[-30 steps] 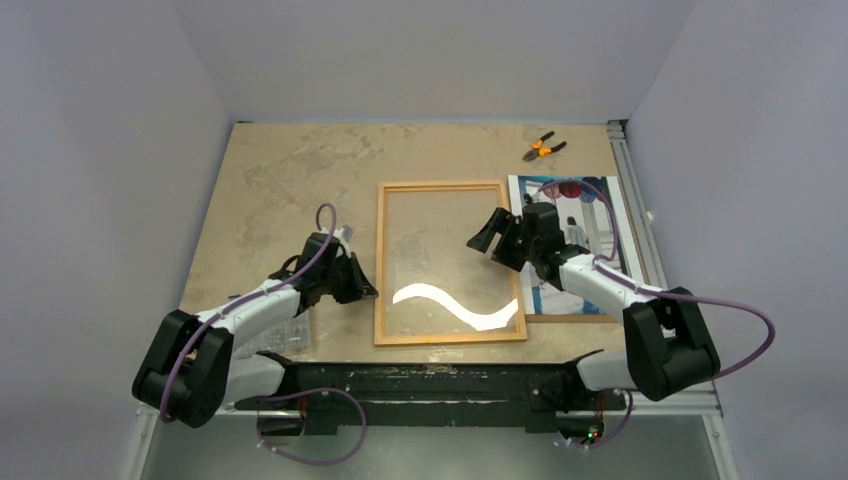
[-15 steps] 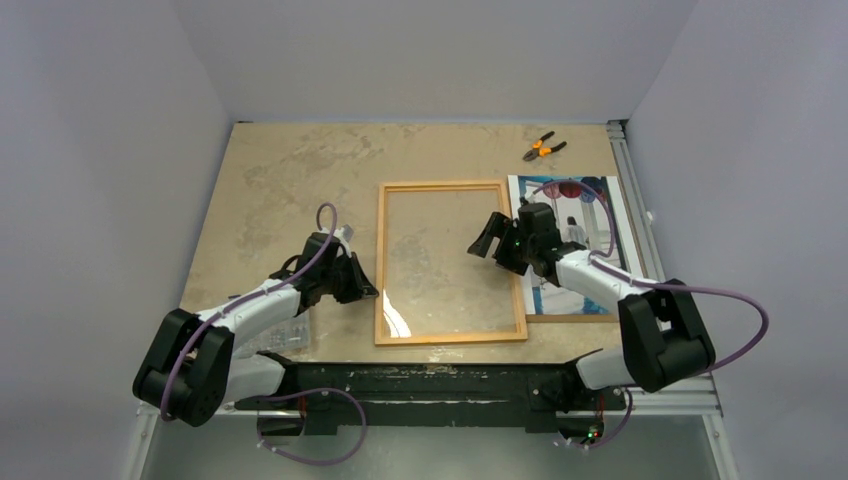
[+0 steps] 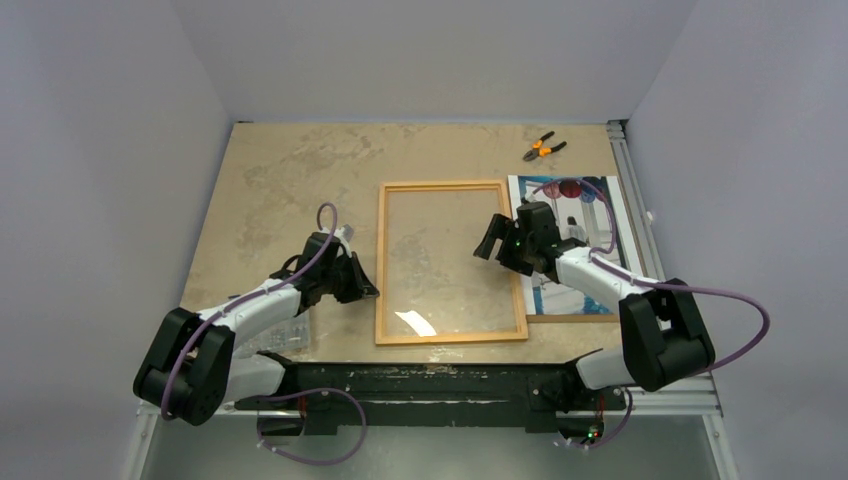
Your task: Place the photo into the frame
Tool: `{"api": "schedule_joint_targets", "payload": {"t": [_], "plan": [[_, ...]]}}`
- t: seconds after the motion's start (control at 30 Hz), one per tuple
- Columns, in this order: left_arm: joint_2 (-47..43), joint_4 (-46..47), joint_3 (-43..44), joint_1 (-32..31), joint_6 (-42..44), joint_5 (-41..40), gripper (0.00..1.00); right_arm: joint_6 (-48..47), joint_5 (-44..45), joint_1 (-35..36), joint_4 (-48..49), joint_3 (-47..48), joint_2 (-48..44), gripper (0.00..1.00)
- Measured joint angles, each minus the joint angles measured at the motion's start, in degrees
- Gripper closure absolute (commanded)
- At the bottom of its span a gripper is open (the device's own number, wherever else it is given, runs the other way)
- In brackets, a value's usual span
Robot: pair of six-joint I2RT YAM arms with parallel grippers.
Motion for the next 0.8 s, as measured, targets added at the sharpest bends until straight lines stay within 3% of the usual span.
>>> {"api": "schedule_joint_targets", "payload": {"t": [0.8], "plan": [[0.11,0.15,0.0,0.0,0.0,0.07,1.0,-2.47,3.3,0.0,-4.42,1.05,-0.13,0.15]]}}
